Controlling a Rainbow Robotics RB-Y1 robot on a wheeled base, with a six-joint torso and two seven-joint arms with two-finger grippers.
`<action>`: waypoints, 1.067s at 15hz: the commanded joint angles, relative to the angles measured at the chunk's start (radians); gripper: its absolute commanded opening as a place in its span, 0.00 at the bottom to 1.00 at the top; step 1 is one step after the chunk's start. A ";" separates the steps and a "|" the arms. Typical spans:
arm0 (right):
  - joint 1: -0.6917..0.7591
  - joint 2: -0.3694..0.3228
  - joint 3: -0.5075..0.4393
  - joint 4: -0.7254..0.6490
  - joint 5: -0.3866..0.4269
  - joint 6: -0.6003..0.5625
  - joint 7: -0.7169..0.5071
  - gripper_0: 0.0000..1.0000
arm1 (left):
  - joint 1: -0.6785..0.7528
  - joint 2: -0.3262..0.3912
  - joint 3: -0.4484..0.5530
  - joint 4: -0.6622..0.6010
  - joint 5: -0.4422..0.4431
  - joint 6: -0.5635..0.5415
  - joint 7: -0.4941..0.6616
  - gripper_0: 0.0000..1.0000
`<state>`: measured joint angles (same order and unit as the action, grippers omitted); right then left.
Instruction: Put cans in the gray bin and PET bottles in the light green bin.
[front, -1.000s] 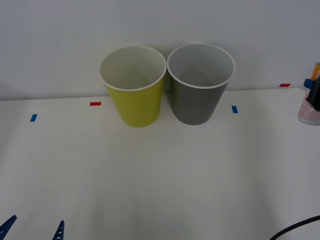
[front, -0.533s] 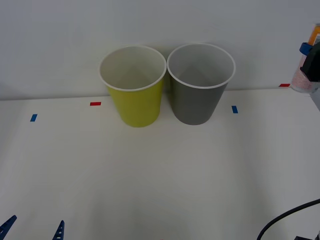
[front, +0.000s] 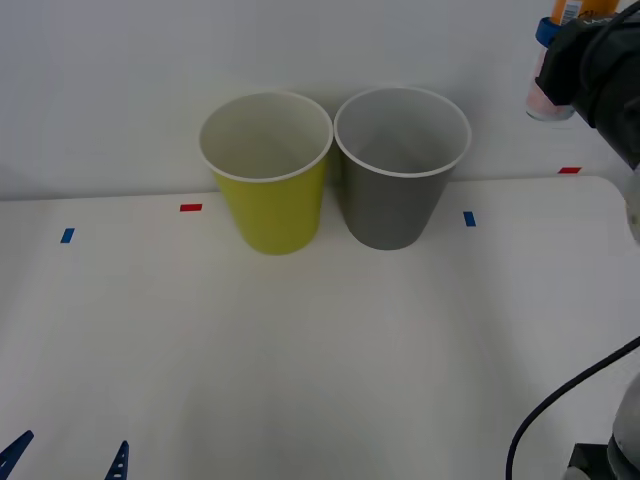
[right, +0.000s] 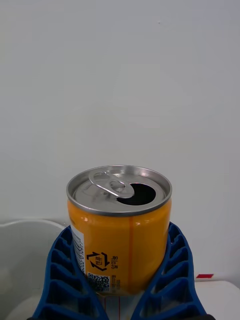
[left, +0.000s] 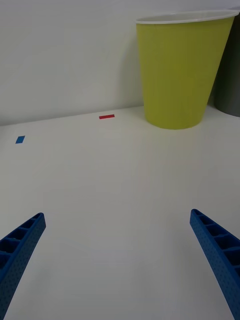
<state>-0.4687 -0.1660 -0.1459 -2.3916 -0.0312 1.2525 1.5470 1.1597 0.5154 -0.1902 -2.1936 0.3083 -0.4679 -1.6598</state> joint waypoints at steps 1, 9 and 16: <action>-0.073 -0.023 0.025 0.134 -0.055 -0.105 -0.024 0.00 | 0.000 0.000 0.000 0.000 0.000 0.000 0.000 1.00; -0.074 -0.116 0.078 0.229 -0.242 -0.237 -0.058 0.00 | 0.000 0.000 0.000 0.000 0.000 0.000 0.000 1.00; -0.076 -0.222 0.220 0.405 -0.279 -0.521 -0.093 0.00 | 0.000 0.000 0.000 0.000 0.000 0.000 0.000 1.00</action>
<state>-0.5433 -0.3785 0.0532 -2.0041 -0.3070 0.7487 1.4621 1.1597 0.5154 -0.1902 -2.1936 0.3083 -0.4679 -1.6598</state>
